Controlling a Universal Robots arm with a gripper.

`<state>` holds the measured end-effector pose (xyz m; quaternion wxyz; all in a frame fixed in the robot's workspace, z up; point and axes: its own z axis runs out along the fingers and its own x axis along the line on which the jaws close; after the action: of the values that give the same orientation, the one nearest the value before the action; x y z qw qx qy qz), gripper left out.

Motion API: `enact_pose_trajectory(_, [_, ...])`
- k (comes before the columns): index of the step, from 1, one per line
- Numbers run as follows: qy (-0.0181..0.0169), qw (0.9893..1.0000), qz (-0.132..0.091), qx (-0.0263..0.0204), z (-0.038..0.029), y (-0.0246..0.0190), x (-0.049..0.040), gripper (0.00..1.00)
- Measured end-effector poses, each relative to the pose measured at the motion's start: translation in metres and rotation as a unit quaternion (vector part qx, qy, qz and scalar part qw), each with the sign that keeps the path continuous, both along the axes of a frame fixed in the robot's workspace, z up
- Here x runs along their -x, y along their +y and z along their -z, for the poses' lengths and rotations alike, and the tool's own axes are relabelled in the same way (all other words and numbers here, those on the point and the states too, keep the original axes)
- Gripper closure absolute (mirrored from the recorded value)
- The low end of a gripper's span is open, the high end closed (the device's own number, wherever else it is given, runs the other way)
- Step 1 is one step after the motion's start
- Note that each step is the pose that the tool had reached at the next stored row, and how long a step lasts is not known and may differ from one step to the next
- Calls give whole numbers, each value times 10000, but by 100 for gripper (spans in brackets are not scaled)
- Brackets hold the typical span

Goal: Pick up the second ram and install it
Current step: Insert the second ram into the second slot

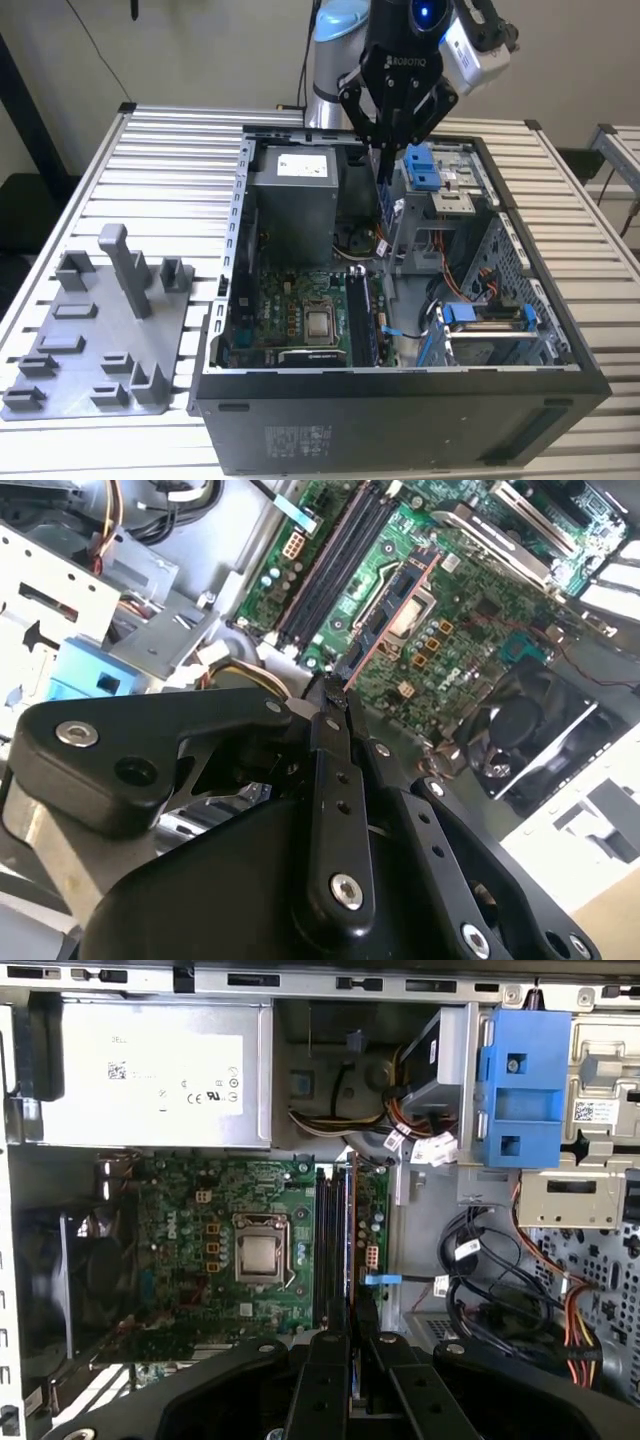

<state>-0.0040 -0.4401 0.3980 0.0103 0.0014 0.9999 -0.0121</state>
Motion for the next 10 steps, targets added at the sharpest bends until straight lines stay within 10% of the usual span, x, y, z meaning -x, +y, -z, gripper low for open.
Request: enact_pose_trajectory(10, [16, 10000, 0, 0, 181, 0, 7, 86])
